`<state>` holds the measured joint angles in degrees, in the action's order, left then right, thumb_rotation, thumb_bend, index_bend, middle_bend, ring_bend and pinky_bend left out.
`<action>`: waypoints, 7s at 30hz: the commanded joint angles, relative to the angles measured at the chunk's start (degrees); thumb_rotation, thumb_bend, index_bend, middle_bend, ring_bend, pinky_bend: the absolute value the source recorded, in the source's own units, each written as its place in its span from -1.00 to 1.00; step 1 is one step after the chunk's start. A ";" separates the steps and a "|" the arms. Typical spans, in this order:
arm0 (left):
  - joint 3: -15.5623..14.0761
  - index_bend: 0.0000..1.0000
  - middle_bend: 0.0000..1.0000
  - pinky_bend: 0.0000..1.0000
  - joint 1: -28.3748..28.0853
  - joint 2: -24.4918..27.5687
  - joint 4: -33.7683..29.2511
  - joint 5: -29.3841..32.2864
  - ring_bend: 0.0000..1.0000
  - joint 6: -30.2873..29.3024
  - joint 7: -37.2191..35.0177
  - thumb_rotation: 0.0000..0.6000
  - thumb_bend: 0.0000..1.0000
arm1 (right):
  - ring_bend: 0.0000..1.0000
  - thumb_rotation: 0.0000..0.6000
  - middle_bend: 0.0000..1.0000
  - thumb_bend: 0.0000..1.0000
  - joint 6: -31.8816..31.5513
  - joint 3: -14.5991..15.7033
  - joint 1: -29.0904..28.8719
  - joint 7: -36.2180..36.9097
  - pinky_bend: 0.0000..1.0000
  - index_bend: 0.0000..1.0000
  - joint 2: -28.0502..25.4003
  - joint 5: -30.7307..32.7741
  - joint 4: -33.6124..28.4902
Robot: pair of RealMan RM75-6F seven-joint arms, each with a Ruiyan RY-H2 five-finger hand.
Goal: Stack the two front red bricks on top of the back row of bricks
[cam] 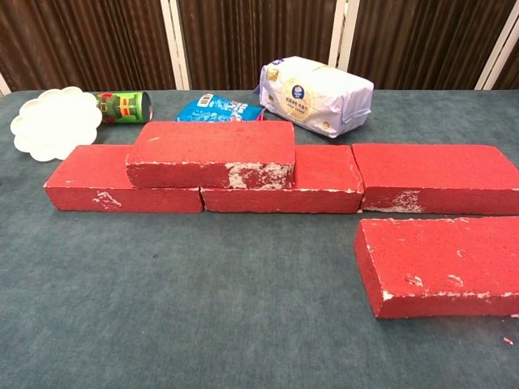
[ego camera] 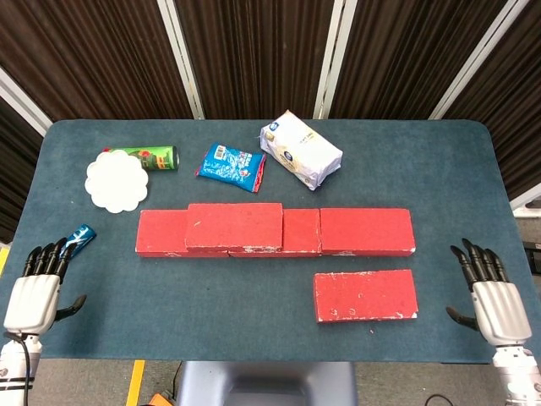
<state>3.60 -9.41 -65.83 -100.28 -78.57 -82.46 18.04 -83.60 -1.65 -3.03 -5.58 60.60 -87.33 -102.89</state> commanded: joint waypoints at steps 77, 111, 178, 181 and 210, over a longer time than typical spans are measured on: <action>0.52 -1.00 -1.00 -0.89 1.49 -0.59 0.99 2.93 -1.00 0.76 -0.66 1.00 -0.54 | -1.00 1.00 -1.00 -1.00 25.95 6.26 -32.67 -29.02 -1.00 -0.82 4.63 41.70 -13.60; 0.49 -1.00 -1.00 -0.89 1.45 -0.58 0.69 3.08 -1.00 1.09 -1.10 1.00 -0.54 | -0.49 1.00 -0.45 -0.79 22.71 7.41 -32.84 -31.29 -1.00 -0.63 9.08 40.05 -11.46; 0.60 -1.00 -1.00 -0.88 0.94 -0.35 0.49 4.48 -1.00 2.61 -2.01 1.00 -0.54 | -0.45 1.00 -0.36 -0.65 29.40 -4.90 -56.09 -36.62 -1.00 -0.45 -1.44 71.99 -10.49; 0.60 -1.00 -1.00 -0.88 0.97 -0.34 0.49 4.52 -1.00 2.54 -2.06 1.00 -0.54 | -0.45 1.00 -0.36 -0.65 29.53 -4.75 -56.79 -36.28 -1.00 -0.45 -0.33 72.27 -9.27; 0.68 -1.00 -1.00 -0.88 1.03 -0.04 0.57 4.45 -1.00 2.33 -2.77 1.00 -0.54 | -0.48 1.00 -0.36 -0.65 29.62 -3.81 -61.60 -35.29 -1.00 -0.45 8.69 75.55 -0.10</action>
<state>4.28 -8.39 -65.87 -99.71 -74.12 -80.13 15.27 -53.99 -5.41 -64.49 -40.74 69.15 -11.90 -103.09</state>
